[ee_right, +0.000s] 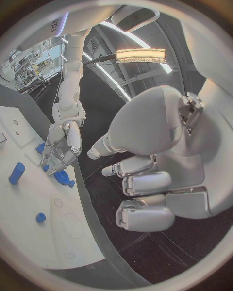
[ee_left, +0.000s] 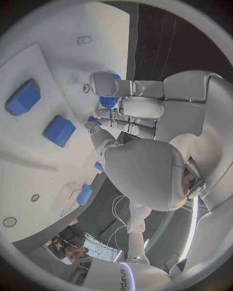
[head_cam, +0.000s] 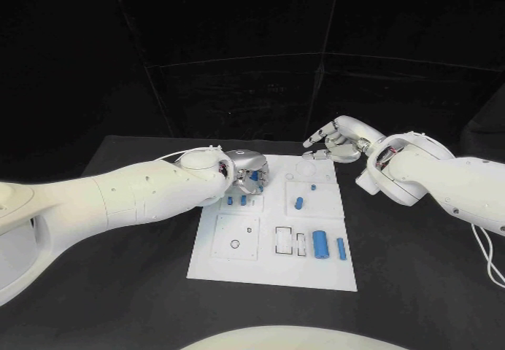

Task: Assemble the parts on the task board

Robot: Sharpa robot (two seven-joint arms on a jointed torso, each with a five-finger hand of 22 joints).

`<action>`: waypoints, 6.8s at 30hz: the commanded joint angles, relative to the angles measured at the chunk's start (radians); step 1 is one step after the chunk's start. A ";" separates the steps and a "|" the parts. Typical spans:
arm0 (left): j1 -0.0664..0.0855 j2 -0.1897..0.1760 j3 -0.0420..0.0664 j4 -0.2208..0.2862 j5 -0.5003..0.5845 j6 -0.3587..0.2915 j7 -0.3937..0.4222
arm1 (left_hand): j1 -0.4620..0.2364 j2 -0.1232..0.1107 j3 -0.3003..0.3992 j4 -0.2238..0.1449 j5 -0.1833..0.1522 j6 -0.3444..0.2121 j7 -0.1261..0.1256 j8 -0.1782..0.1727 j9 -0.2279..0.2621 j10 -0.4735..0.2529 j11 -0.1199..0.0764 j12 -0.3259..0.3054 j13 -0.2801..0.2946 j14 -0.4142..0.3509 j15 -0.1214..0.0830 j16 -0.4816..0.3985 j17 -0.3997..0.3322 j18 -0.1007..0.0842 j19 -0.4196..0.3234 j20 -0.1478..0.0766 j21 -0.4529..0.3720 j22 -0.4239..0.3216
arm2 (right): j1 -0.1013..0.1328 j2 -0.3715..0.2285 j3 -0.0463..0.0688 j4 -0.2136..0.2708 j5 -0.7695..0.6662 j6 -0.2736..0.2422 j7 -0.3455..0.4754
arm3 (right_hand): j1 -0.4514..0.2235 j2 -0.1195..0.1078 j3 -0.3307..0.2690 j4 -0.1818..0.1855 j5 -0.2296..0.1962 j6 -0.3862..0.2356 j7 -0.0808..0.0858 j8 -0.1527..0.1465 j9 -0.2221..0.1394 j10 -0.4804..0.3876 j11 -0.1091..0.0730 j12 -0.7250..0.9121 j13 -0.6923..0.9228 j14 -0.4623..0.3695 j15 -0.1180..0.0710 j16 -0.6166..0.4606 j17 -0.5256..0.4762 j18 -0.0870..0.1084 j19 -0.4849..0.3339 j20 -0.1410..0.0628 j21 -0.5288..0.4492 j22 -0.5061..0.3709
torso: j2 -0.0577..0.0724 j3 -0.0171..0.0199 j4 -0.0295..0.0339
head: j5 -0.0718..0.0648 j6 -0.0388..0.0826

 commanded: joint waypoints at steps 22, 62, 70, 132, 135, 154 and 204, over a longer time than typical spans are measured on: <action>-0.006 -0.002 0.000 0.005 -0.009 -0.019 -0.012 | 0.009 0.047 0.048 -0.019 -0.003 0.098 -0.016 -0.007 -0.008 0.140 -0.033 0.013 -0.009 0.018 -0.029 0.023 0.006 -0.033 0.031 -0.024 0.079 0.085 | 0.002 0.002 0.001 0.001 0.002 -0.007 0.002 | 0.003 0.007 -0.005 -0.001 0.005 0.008 0.001 0.004 -0.001 -0.004 -0.003 -0.001 0.056 0.073 -0.009 -0.007 0.113 0.001 -0.006 -0.002 -0.005 0.000 | -0.001 -0.0009 0.0007 | -0.004 0.000; -0.008 -0.166 0.074 0.136 0.036 0.003 -0.083 | -0.004 0.024 0.046 -0.032 -0.004 0.105 -0.013 -0.028 -0.016 0.152 -0.029 -0.015 -0.020 0.017 -0.026 0.020 -0.009 -0.036 0.034 -0.023 0.094 0.104 | 0.002 -0.008 0.001 0.001 0.000 -0.005 0.000 | 0.003 0.007 -0.005 -0.001 0.005 0.008 0.001 0.004 -0.001 -0.004 -0.003 -0.001 0.056 0.073 -0.009 -0.007 0.113 0.001 -0.006 -0.002 -0.005 0.000 | 0.000 0.0009 -0.0005 | 0.007 -0.002; -0.009 -0.166 0.073 0.129 0.048 0.022 -0.089 | -0.006 0.022 0.044 -0.032 -0.005 0.106 -0.013 -0.030 -0.017 0.154 -0.029 -0.018 -0.021 0.016 -0.025 0.019 -0.012 -0.036 0.033 -0.023 0.094 0.105 | 0.002 -0.009 0.001 0.002 0.000 -0.006 0.000 | 0.004 0.009 -0.005 0.000 0.005 0.009 0.001 0.004 -0.001 -0.004 -0.003 0.000 0.056 0.073 -0.009 -0.006 0.114 0.001 -0.006 -0.002 -0.005 0.000 | 0.000 0.0000 0.0001 | 0.006 -0.004; -0.018 -0.143 0.070 0.094 0.076 0.057 -0.099 | -0.037 -0.006 0.008 -0.028 -0.006 0.042 0.005 -0.096 -0.045 0.090 -0.002 -0.100 -0.052 0.009 -0.007 0.011 -0.037 -0.040 0.027 -0.012 0.096 0.115 | 0.002 -0.006 0.001 0.000 -0.001 -0.002 -0.001 | 0.005 0.010 -0.006 -0.001 0.006 0.009 0.001 0.005 -0.001 -0.004 -0.003 -0.001 0.056 0.073 -0.009 -0.007 0.113 0.001 -0.006 -0.002 -0.006 0.000 | 0.000 -0.0005 0.0006 | 0.003 -0.013; -0.018 -0.144 0.070 0.094 0.079 0.055 -0.101 | -0.036 -0.006 0.007 -0.029 -0.006 0.040 0.006 -0.098 -0.046 0.087 -0.001 -0.103 -0.053 0.009 -0.005 0.011 -0.037 -0.040 0.027 -0.010 0.095 0.115 | 0.002 -0.006 0.001 0.000 -0.001 -0.002 -0.001 | 0.005 0.010 -0.006 -0.001 0.006 0.009 0.001 0.005 -0.001 -0.004 -0.003 -0.001 0.056 0.073 -0.009 -0.007 0.113 0.001 -0.006 -0.002 -0.006 0.000 | 0.000 -0.0003 -0.0001 | 0.003 -0.013; -0.018 -0.185 0.070 0.116 0.081 0.046 -0.107 | -0.025 -0.024 -0.025 -0.041 -0.006 -0.036 0.010 -0.155 -0.059 0.004 0.016 -0.160 -0.054 -0.001 0.009 0.002 -0.067 -0.030 0.006 0.005 0.053 0.080 | 0.002 -0.013 0.000 -0.014 -0.010 0.001 -0.017 | 0.042 0.020 0.011 0.002 0.006 -0.052 0.004 -0.021 -0.004 -0.353 -0.002 -0.696 -0.493 0.023 -0.012 -0.129 -0.078 0.016 -0.041 -0.006 -0.049 -0.080 | -0.002 -0.0025 0.0019 | -0.003 -0.012; -0.016 -0.339 0.070 0.209 1.357 -0.016 0.435 | -0.012 0.074 -0.042 -0.016 -0.004 0.046 0.031 -0.099 -0.048 0.075 0.012 -0.016 -0.019 -0.280 0.011 -0.333 -0.650 0.022 -0.196 0.014 -0.296 -0.202 | -0.111 0.065 -0.003 -0.047 -0.703 0.139 -0.194 | 0.120 -0.066 0.292 -0.035 -0.113 0.094 -0.015 -0.014 0.000 -0.275 0.005 -1.186 -1.139 0.032 -0.007 -0.208 -0.208 0.018 -0.032 0.003 -0.065 -0.098 | 0.000 -0.0010 0.0015 | -0.055 0.009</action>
